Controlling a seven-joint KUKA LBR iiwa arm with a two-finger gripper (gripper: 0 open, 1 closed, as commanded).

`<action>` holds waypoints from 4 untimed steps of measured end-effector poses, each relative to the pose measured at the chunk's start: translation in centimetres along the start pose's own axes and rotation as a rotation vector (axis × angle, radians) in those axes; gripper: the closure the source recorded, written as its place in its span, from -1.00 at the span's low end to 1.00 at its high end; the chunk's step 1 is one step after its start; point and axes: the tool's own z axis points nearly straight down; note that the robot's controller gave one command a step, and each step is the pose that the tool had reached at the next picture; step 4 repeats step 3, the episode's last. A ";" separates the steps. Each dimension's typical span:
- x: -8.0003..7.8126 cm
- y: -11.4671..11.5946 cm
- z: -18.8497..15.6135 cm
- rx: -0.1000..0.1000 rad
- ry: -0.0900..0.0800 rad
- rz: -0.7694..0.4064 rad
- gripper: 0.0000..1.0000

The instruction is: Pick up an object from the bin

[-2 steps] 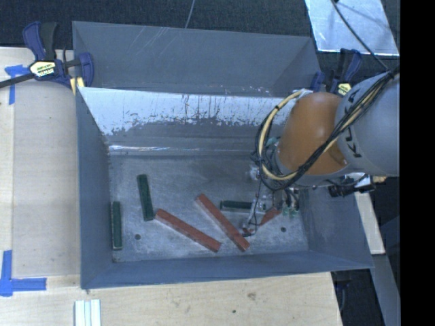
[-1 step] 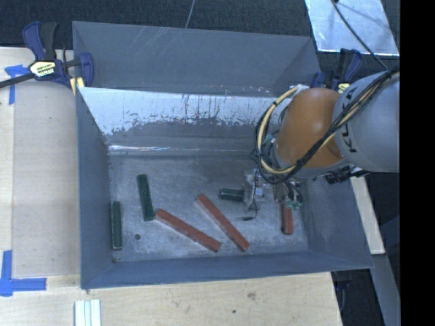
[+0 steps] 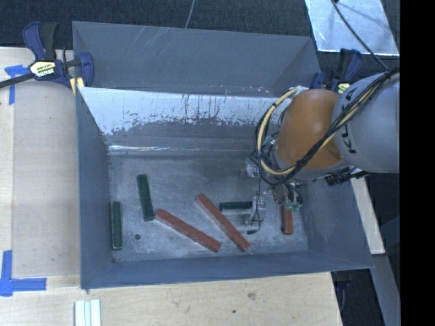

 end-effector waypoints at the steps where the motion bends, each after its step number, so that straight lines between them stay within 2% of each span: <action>1: -0.1 0.0 -0.1 -0.001 -0.004 0.000 1.00; 2: -0.1 0.0 -0.1 -0.001 -0.004 0.000 1.00; 3: -1.3 -1.3 -14.4 0.000 -0.001 0.053 1.00; 4: -1.3 -1.3 -14.4 0.000 -0.001 0.053 1.00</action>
Offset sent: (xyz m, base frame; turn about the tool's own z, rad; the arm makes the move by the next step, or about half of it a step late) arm 0.0000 0.0000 0.0000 0.0000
